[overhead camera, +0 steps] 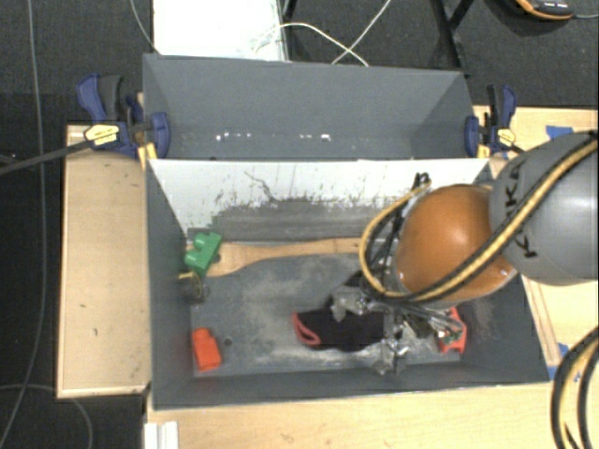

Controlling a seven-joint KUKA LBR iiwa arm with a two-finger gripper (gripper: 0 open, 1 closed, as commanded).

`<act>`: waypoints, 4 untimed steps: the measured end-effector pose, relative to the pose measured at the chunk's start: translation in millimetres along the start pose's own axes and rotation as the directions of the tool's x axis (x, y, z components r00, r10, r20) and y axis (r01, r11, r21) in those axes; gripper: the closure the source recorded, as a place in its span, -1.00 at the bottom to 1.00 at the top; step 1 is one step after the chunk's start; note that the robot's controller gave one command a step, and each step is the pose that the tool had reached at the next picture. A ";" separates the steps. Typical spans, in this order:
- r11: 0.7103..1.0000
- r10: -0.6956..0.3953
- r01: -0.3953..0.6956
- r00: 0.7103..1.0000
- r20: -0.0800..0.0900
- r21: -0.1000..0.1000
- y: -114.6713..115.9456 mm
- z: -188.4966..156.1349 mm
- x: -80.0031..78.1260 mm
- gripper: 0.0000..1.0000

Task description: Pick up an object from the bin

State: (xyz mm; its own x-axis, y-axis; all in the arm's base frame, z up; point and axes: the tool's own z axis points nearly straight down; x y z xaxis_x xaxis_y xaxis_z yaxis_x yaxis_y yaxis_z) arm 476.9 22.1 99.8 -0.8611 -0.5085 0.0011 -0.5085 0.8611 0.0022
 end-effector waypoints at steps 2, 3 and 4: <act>0.987 0.160 -0.160 0.987 0.005 0.000 -34.6 28.8 -21.0 1.00; 0.987 0.161 -0.161 0.987 0.005 0.000 -34.7 28.8 -21.0 1.00; 0.987 0.163 -0.163 0.987 0.007 0.000 -34.5 24.7 -21.1 1.00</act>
Offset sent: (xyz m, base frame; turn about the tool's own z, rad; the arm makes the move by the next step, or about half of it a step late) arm 0.0349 -0.0196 -0.0298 0.1564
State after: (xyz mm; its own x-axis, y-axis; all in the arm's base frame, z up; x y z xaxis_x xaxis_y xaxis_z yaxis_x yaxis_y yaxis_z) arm 512.6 3.2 75.0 -0.9324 -0.3613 -0.0056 -0.3613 0.9324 0.0022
